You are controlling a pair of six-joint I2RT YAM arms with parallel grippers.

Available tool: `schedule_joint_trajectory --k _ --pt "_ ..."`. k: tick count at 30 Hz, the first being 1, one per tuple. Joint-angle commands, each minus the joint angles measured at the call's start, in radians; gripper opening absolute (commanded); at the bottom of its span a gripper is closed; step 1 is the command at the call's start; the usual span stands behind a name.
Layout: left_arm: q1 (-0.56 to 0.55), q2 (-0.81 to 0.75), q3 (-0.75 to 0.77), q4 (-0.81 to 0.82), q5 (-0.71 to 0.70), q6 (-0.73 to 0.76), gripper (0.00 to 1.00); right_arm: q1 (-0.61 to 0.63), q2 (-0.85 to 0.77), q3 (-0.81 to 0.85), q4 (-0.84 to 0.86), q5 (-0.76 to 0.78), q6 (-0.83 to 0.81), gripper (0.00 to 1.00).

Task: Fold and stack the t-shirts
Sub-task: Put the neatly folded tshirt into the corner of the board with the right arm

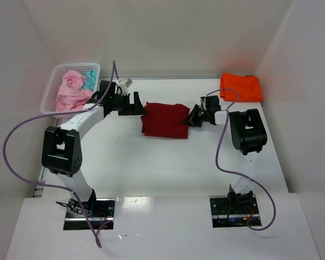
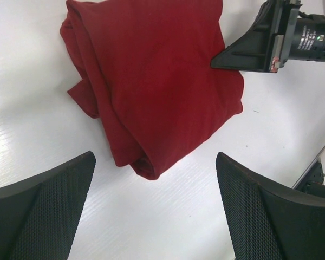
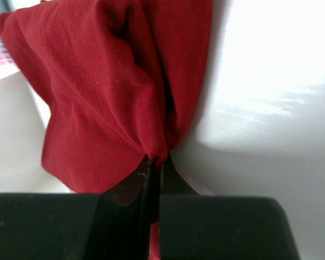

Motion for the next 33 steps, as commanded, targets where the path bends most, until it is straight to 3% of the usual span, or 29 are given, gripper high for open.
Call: schedule_joint_trajectory --k 1,19,33 --pt "0.015 -0.071 -0.006 0.019 0.033 0.022 1.00 0.009 -0.056 0.047 -0.158 0.147 -0.090 0.00" --pt "0.061 -0.167 -0.017 0.010 0.044 0.051 1.00 -0.044 -0.016 0.443 -0.470 0.332 -0.329 0.00" --pt "0.101 -0.176 -0.008 -0.022 0.082 0.080 1.00 -0.170 0.146 0.934 -0.733 0.422 -0.540 0.00"
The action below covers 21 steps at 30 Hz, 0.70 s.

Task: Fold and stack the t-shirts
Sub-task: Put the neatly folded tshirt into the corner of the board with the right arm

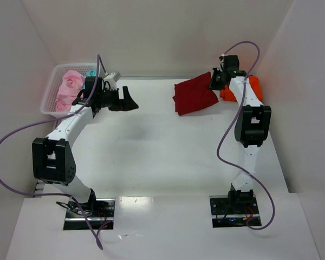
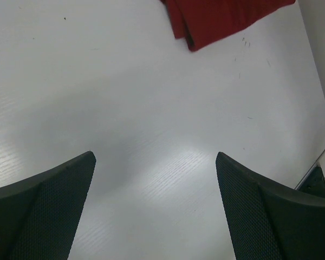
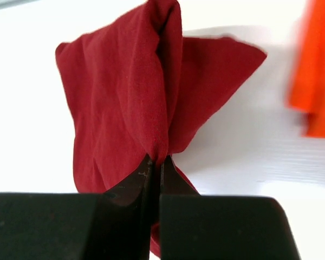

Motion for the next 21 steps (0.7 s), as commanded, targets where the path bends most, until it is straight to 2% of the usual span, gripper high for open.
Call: schedule_joint_trajectory --k 1,6,13,21 --pt "0.012 -0.037 0.000 0.005 0.038 0.041 1.00 -0.042 0.032 0.130 -0.077 0.044 -0.077 0.00" --pt "0.012 -0.026 0.000 -0.027 0.029 0.041 1.00 -0.108 0.107 0.245 -0.114 0.044 -0.140 0.00" --pt "0.012 0.017 0.033 -0.083 0.029 0.050 1.00 -0.151 0.301 0.636 -0.246 0.061 -0.192 0.00" --pt "0.012 0.075 0.073 -0.094 0.058 0.030 1.00 -0.220 0.310 0.650 -0.255 0.202 -0.241 0.00"
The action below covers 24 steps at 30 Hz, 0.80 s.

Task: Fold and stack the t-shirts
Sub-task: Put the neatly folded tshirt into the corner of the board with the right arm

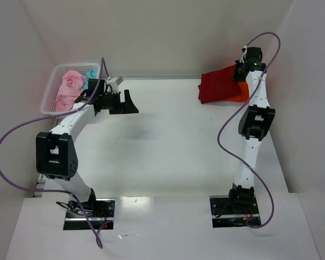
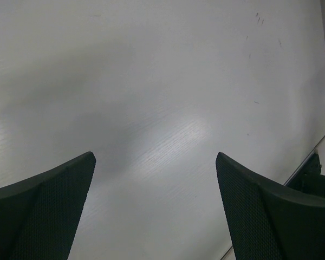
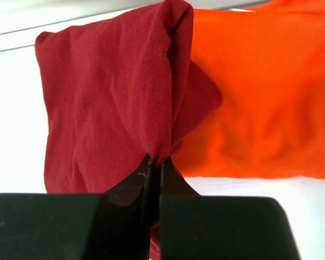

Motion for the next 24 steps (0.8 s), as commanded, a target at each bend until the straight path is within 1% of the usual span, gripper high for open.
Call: schedule_joint_trajectory --k 1,6,11,15,20,24 --pt "0.007 0.025 0.058 0.001 0.044 0.002 1.00 -0.045 -0.004 0.056 -0.014 0.089 -0.029 0.00" --pt "-0.004 0.052 0.080 0.001 0.044 -0.009 1.00 -0.106 -0.013 0.056 0.005 0.144 -0.031 0.00" --pt "-0.027 0.052 0.089 0.019 0.033 -0.018 1.00 -0.115 -0.013 0.066 0.030 0.230 -0.032 0.00" --pt "-0.036 0.043 0.089 0.019 0.033 -0.018 1.00 -0.125 0.022 0.089 0.052 0.315 -0.032 0.00" --pt "-0.055 0.025 0.071 -0.001 0.024 -0.027 1.00 -0.125 0.034 0.089 0.100 0.305 -0.032 0.00" --pt "-0.055 0.005 0.062 -0.012 0.005 -0.027 1.00 -0.125 0.073 0.099 0.111 0.317 -0.022 0.06"
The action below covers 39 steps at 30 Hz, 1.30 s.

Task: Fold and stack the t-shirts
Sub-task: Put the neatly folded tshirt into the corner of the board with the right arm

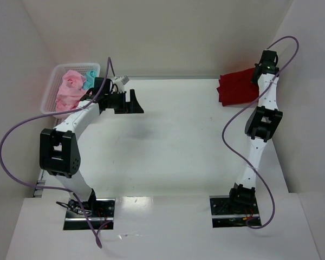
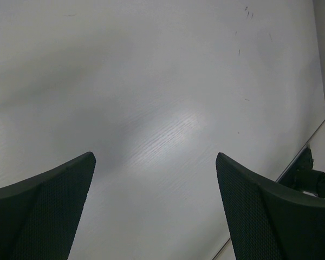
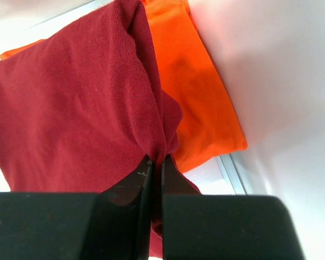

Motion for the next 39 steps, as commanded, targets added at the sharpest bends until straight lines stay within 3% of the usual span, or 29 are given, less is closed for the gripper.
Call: schedule_joint_trajectory --k 1,10,12,13,14,17,18,19,26,30,35,39 --pt "-0.002 -0.055 0.014 -0.012 -0.002 -0.002 1.00 -0.001 0.040 0.057 0.086 0.048 -0.007 0.08" --pt "-0.002 -0.124 -0.018 -0.049 -0.029 -0.012 1.00 -0.001 0.072 0.056 0.106 0.198 0.005 0.03" --pt "-0.012 -0.135 -0.018 -0.049 -0.038 -0.012 1.00 -0.001 0.072 0.056 0.106 0.198 0.005 0.09" --pt "-0.012 -0.146 -0.027 -0.049 -0.038 -0.012 1.00 -0.001 0.072 0.056 0.106 0.198 0.005 0.21" --pt "-0.012 -0.157 -0.027 -0.049 -0.038 -0.012 1.00 -0.001 0.072 0.056 0.097 0.198 0.005 0.39" --pt "-0.012 -0.169 -0.027 -0.049 -0.038 -0.022 1.00 -0.001 0.002 0.011 0.097 0.187 0.016 0.69" --pt "-0.012 -0.180 -0.036 -0.049 -0.038 -0.022 1.00 0.010 -0.019 -0.001 0.097 0.187 0.016 0.91" --pt "-0.012 -0.189 -0.036 -0.049 -0.038 -0.022 1.00 0.019 -0.042 -0.027 0.109 0.187 0.016 1.00" --pt "-0.012 -0.220 -0.036 -0.006 -0.008 -0.032 1.00 0.129 -0.269 -0.200 0.164 0.218 -0.059 1.00" --pt "-0.012 -0.267 -0.047 0.015 0.001 -0.032 1.00 0.252 -0.414 -0.406 0.309 0.246 -0.101 1.00" --pt "-0.012 -0.361 -0.072 0.024 0.001 -0.032 1.00 0.264 -0.423 -0.582 0.372 0.184 0.026 0.96" --pt "-0.012 -0.450 -0.107 0.015 -0.008 -0.022 1.00 0.264 -0.400 -0.687 0.451 0.282 0.035 0.88"
